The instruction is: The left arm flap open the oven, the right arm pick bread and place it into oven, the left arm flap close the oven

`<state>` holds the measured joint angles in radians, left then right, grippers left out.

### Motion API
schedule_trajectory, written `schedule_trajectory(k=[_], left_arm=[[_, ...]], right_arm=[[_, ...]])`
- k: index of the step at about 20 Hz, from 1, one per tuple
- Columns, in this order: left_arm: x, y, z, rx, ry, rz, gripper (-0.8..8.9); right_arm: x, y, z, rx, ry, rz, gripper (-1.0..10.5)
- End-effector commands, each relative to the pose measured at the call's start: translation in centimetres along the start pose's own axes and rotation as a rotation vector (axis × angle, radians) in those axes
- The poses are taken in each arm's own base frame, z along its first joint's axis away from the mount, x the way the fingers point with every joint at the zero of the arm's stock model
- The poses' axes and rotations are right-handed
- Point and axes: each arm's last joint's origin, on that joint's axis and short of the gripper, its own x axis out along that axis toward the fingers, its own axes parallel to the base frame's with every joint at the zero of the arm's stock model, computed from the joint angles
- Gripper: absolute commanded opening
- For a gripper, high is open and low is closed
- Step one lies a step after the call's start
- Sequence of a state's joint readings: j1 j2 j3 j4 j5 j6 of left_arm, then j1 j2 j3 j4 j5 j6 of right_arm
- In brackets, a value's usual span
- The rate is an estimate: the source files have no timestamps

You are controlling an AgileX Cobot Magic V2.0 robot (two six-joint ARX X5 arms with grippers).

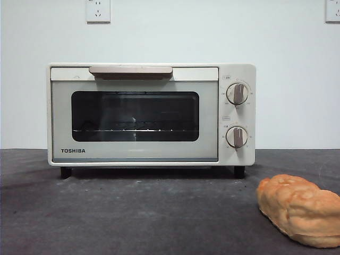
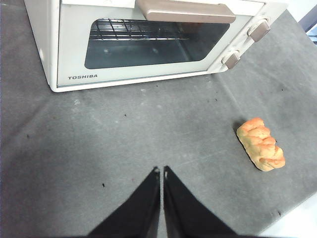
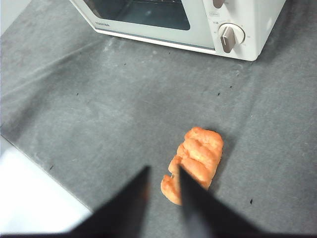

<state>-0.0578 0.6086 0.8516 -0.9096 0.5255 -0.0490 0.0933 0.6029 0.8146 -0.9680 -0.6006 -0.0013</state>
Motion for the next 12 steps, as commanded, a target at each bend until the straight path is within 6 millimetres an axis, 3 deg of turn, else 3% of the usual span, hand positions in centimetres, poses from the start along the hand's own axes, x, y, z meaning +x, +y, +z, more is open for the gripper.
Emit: schedule_trajectory(k=[1, 2, 12], left_arm=[[-0.32, -0.25, 0.50, 0.028, -0.019, -0.006, 0.17], [-0.32, -0.25, 0.49, 0.028, -0.019, -0.006, 0.17], [-0.31, -0.25, 0.52, 0.029, -0.021, -0.006, 0.17]], right_arm=[[-0.28, 0.22, 0.40, -0.012, -0.016, 0.003, 3.9], [-0.28, 0.22, 0.40, -0.006, -0.016, 0.003, 4.4], [-0.03, 0.12, 0.49, 0.037, -0.002, -0.001, 4.3]])
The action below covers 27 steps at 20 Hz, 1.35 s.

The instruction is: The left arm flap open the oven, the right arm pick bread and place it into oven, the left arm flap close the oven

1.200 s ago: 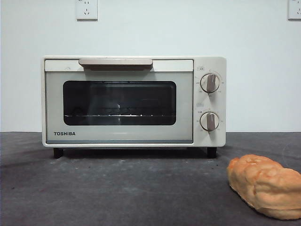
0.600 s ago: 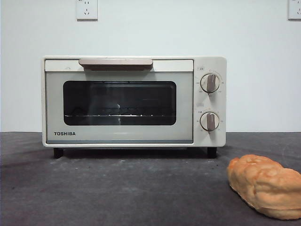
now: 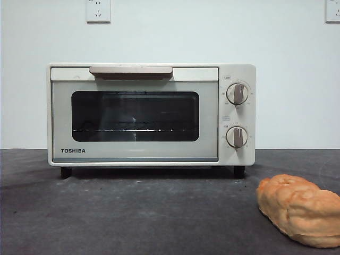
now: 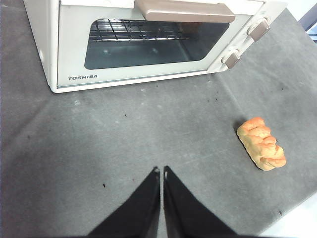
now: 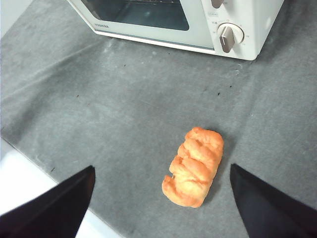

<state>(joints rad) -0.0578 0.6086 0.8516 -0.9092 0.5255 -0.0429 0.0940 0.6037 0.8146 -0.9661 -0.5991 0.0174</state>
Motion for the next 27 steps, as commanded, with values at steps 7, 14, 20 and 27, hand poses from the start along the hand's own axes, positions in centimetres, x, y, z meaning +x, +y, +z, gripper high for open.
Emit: schedule_trajectory(k=[7, 14, 20, 27], left_arm=[[-0.3, -0.2, 0.5, 0.023, -0.021, -0.007, 0.17], [-0.3, -0.2, 0.5, 0.024, -0.023, -0.006, 0.17], [-0.3, -0.3, 0.5, 0.024, -0.022, -0.007, 0.17], [-0.3, -0.3, 0.5, 0.024, -0.022, -0.007, 0.17]], right_arm=[[1.5, -0.2, 0.6, 0.053, 0.088, -0.070, 4.3], [5.6, -0.8, -0.5, 0.096, 0.165, -0.047, 4.3], [9.6, -0.9, -2.4, 0.086, 0.212, -0.092, 4.4], [14.2, -0.1, -3.0, 0.027, 0.218, -0.223, 4.4]])
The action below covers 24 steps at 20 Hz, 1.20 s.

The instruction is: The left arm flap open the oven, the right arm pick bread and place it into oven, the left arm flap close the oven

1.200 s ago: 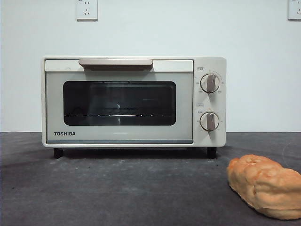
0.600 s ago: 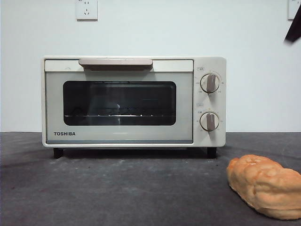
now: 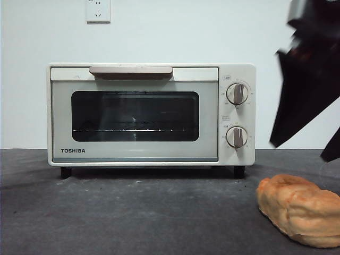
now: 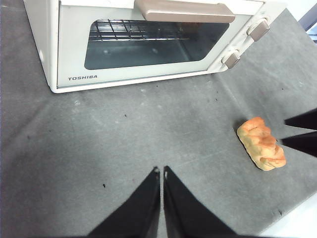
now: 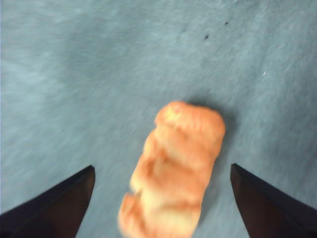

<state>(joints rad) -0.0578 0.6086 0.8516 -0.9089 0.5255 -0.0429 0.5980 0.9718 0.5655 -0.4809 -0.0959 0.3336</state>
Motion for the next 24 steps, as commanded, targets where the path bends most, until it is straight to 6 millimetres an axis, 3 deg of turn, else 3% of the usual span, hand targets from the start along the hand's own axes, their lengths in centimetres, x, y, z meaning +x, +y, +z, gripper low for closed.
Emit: schedule_trajectory(k=[1, 7, 11, 13, 16, 20, 24], left_arm=[[-0.3, -0.2, 0.5, 0.023, -0.021, -0.007, 0.17], [-0.3, -0.2, 0.5, 0.023, -0.021, -0.007, 0.17], [-0.3, -0.2, 0.5, 0.023, -0.021, -0.007, 0.17], [-0.3, -0.3, 0.5, 0.023, -0.021, -0.007, 0.17], [-0.3, -0.3, 0.5, 0.023, -0.021, -0.007, 0.17], [-0.3, -0.3, 0.6, 0.023, -0.026, -0.006, 0.17], [-0.1, -0.2, 1.2, 0.012, -0.061, -0.015, 0.17]], right_arm=[[1.6, 0.3, 0.1, 0.015, 0.001, -0.053, 4.4], [4.6, 0.5, 0.1, 0.013, 0.058, -0.095, 4.4], [5.7, 0.3, -0.3, 0.014, 0.106, -0.122, 4.3], [5.8, 0.2, -0.3, 0.014, 0.116, -0.123, 3.8], [5.8, 0.2, -0.5, 0.014, 0.133, -0.118, 2.1], [5.6, 0.3, -0.4, 0.014, 0.125, -0.106, 1.9], [4.1, 0.7, 0.4, 0.012, 0.060, -0.077, 1.9]])
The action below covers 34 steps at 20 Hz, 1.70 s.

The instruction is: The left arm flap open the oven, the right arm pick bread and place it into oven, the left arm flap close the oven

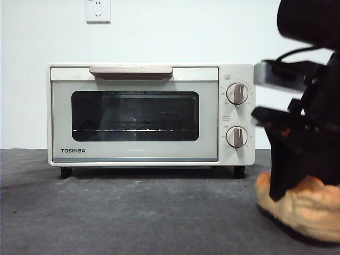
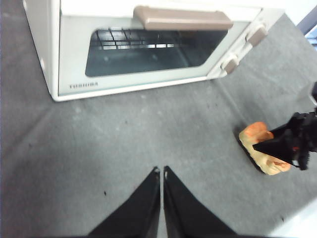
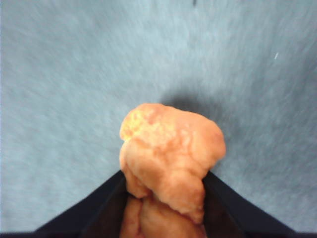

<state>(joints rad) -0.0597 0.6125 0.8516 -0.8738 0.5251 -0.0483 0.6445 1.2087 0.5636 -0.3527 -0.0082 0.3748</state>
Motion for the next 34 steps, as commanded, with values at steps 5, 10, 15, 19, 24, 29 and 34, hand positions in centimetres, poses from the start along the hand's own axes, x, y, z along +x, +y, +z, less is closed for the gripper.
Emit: schedule_trajectory(k=[5, 10, 15, 19, 24, 29, 34], left_arm=[[1.7, -0.5, 2.8, 0.010, -0.093, -0.083, 0.18], [5.2, -1.0, 6.1, 0.058, -0.131, -0.064, 0.18], [9.7, -1.8, 9.3, 0.122, -0.120, -0.067, 0.18], [13.0, -2.0, 10.4, 0.170, -0.073, -0.019, 0.18], [16.0, -2.4, 10.8, 0.217, -0.056, 0.008, 0.17], [18.0, -2.6, 10.4, 0.248, -0.046, 0.035, 0.17], [19.1, -2.7, 9.9, 0.261, -0.011, 0.029, 0.17]], right_arm=[[-4.5, 0.8, 1.5, -0.003, -0.117, 0.055, 1.9], [-8.4, 1.2, 2.3, -0.013, -0.198, 0.086, 1.9], [-10.8, 1.2, 2.4, -0.025, -0.254, 0.106, 1.9], [-11.6, 1.1, 2.2, -0.025, -0.283, 0.117, 1.9], [-11.7, 1.1, 2.1, -0.025, -0.289, 0.120, 1.9], [-11.7, 1.1, 2.1, -0.025, -0.289, 0.120, 1.9], [-11.7, 1.1, 2.1, -0.025, -0.289, 0.120, 1.9]])
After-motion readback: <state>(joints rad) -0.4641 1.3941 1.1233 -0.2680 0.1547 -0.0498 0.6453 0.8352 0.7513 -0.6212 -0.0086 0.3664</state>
